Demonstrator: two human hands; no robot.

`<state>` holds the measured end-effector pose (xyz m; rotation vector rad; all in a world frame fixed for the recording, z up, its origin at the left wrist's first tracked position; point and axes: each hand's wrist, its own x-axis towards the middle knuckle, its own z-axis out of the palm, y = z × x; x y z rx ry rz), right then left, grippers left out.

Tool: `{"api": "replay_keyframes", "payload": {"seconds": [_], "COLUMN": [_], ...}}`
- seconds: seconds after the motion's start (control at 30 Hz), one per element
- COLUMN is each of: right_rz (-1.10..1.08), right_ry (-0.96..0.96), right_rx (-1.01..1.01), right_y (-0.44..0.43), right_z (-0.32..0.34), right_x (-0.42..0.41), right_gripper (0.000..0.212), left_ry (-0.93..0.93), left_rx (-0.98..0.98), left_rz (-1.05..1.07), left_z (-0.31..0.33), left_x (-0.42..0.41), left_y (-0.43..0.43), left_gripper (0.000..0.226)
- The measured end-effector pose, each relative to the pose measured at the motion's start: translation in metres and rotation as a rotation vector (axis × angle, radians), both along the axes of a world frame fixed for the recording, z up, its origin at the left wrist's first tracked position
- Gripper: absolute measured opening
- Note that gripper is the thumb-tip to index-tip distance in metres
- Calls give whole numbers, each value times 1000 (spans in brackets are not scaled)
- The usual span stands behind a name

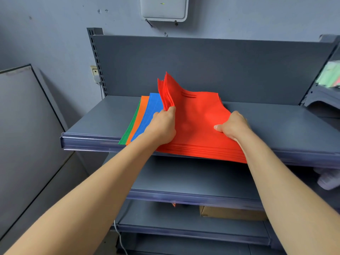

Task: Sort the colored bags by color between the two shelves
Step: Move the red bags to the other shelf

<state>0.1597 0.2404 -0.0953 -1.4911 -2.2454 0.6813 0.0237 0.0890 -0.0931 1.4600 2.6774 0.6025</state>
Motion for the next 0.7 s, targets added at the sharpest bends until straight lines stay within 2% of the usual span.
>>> {"api": "replay_keyframes", "payload": {"seconds": [0.1, 0.3, 0.4, 0.53, 0.7], "right_rz": [3, -5, -26, 19, 27], "right_ry": [7, 55, 165, 362, 569], "right_rx": [6, 8, -35, -91, -129], "right_y": [0, 3, 6, 8, 8], "right_z": [-1, -2, -4, 2, 18], "right_x": [1, -1, -4, -7, -10], "right_gripper": [61, 61, 67, 71, 72], "left_ry": [-32, 33, 74, -49, -73], "left_rx": [42, 250, 420, 605, 654], "left_rz": [23, 18, 11, -6, 33], "left_z": [-3, 7, 15, 26, 28], "left_x": [-5, -6, -4, -13, -23], "left_y": [-2, -9, -12, -17, -23], "left_gripper": [76, 67, 68, 66, 65]}}
